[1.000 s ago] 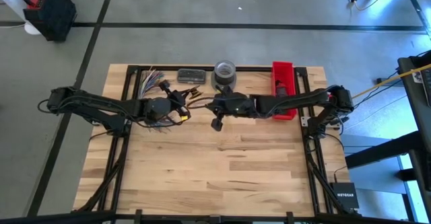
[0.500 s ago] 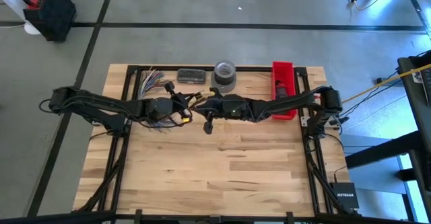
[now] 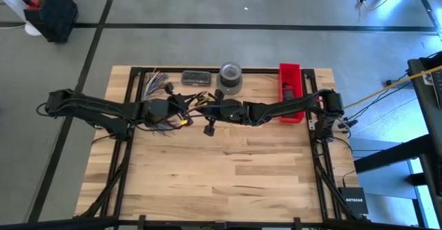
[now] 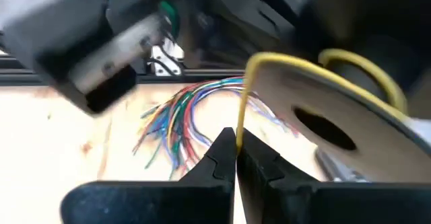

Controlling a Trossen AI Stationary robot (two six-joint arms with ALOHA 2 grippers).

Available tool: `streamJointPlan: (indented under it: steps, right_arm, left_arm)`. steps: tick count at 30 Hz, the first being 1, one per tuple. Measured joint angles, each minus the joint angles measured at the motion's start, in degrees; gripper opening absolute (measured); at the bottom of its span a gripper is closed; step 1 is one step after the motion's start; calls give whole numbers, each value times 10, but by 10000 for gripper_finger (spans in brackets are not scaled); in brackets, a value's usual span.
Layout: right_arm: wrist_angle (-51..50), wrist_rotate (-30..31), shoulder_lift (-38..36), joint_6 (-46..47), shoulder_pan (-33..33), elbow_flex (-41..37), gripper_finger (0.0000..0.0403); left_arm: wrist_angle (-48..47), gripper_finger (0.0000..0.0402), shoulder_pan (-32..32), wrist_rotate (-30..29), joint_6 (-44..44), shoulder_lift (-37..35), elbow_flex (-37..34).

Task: Coil cords
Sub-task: Coil the yellow wire on the spool

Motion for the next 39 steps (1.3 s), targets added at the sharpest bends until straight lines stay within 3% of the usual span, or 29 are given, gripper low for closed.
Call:
streamJointPlan:
  steps: [6, 13, 25, 32, 36, 39]
  right_arm:
    - [44, -24, 0, 7, 7, -1, 5]
    - [146, -38, 8, 4, 24, -2, 5]
    - [97, 72, 29, -34, 15, -2, 5]
    - [13, 172, -2, -106, 30, 1, 5]
    - [-4, 184, -16, -128, 40, 1, 5]
    - [-13, 144, -16, -117, 42, -1, 7]
  left_arm:
    - [-27, 0, -10, 0, -22, -30, 0]
    - [33, 0, -9, 25, -19, 11, 1]
    - [47, 0, -15, 66, -23, 6, 1]
    - [-72, 0, -26, 71, -46, -71, 1]
    - [-120, 0, -30, 123, -50, -102, 1]
    - [-129, 0, -29, 147, -50, -101, 1]
